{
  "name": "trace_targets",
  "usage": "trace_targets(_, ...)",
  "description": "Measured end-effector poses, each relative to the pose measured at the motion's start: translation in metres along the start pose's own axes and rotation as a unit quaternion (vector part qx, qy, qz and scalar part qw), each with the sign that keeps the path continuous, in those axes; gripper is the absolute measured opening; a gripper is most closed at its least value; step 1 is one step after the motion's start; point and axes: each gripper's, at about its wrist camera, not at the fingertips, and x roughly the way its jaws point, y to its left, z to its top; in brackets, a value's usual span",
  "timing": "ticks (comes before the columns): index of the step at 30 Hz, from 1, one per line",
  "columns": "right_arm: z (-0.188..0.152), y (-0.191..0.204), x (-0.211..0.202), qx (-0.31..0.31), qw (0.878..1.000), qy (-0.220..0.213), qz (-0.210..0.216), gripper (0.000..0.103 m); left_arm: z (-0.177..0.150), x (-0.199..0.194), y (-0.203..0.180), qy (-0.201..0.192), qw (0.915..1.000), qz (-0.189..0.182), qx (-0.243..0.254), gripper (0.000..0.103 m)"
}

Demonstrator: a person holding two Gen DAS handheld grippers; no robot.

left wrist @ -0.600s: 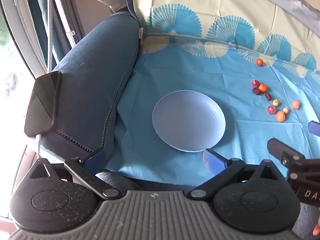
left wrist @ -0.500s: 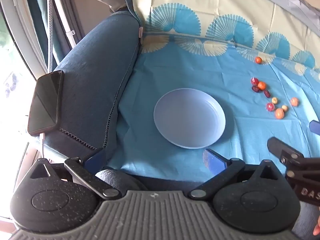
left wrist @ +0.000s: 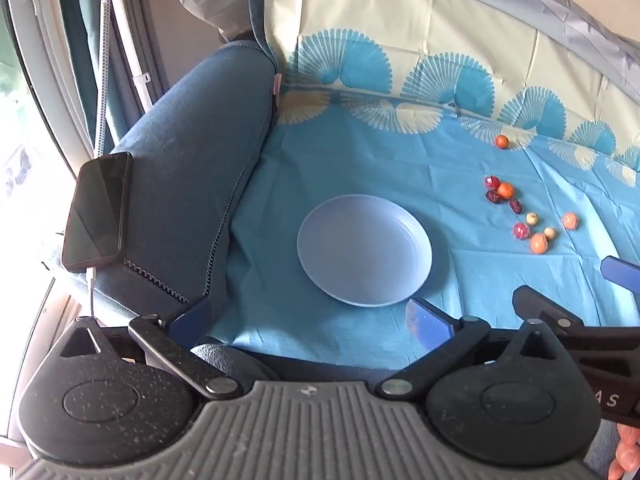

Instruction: Organize fruits

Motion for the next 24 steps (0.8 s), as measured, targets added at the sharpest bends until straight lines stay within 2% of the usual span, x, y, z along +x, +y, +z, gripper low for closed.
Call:
trace_targets(6, -0.005, -0.004, -0.005, 0.012, 1.0, 0.005, 0.001, 0.102, -0.005, -0.006, -0.003, 0.002, 1.0, 0.004, 0.007, 0.103)
trace_targets(14, -0.004, 0.01, -0.006, 0.005, 1.0, 0.006, -0.002, 0.103, -0.002, 0.0, -0.001, 0.018, 0.9998, 0.008, 0.004, 0.103)
trace_targets(24, -0.004, 0.008, 0.0, 0.008, 1.0, 0.017, -0.004, 0.103, -0.001, 0.007, -0.002, 0.028, 0.9994, 0.017, 0.013, 0.103)
